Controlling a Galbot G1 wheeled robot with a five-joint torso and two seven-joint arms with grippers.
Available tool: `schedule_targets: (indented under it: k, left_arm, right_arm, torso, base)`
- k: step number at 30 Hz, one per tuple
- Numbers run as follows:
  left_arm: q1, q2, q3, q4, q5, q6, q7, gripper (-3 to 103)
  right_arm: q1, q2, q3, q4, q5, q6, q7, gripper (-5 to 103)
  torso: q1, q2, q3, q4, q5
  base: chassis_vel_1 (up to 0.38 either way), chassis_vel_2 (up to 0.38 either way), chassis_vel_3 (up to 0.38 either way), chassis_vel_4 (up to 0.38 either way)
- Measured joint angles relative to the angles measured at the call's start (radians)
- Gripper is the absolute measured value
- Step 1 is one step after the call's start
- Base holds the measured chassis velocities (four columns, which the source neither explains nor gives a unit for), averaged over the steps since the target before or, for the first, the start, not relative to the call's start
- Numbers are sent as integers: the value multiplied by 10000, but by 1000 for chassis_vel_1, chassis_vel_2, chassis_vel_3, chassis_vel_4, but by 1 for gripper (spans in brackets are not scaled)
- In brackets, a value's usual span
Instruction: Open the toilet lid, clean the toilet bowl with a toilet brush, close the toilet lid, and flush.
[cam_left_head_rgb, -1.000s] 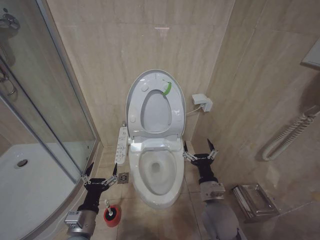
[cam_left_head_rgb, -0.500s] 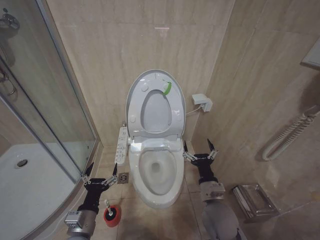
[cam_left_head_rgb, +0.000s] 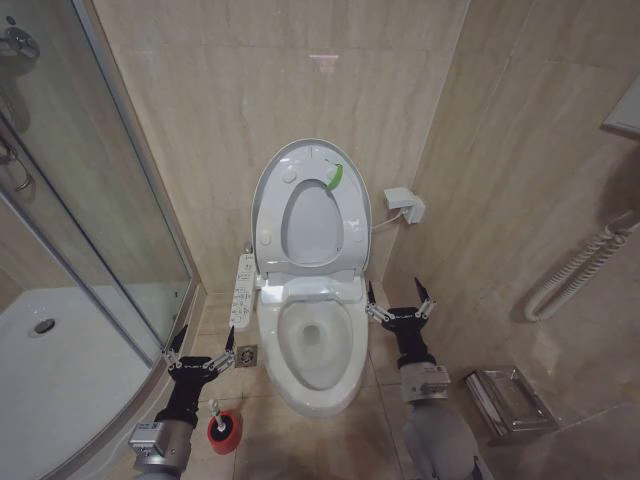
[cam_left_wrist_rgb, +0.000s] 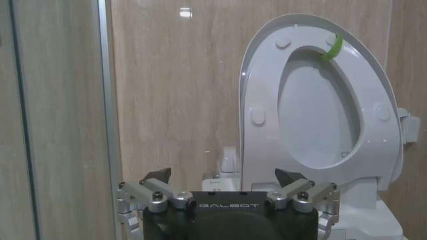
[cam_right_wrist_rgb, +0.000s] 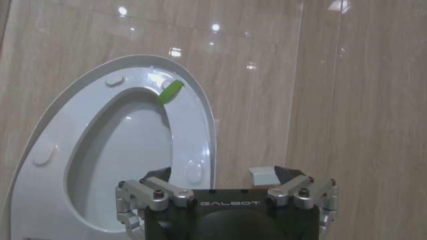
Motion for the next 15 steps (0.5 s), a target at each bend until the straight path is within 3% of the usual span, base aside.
schedule_targets:
  k: [7, 15]
  left_arm:
    - [-2, 0, 0, 0, 0, 0, 0, 100]
    - [0, 0, 0, 0, 0, 0, 0, 100]
  right_arm:
    - [1, 0, 0, 0, 0, 0, 0, 100]
    - [-1, 0, 0, 0, 0, 0, 0, 100]
  torso:
    - [5, 0, 2, 1, 0]
    - [-2, 0, 0, 0, -2]
  base:
    - [30, -40, -31, 28]
    - [187, -173, -176, 173]
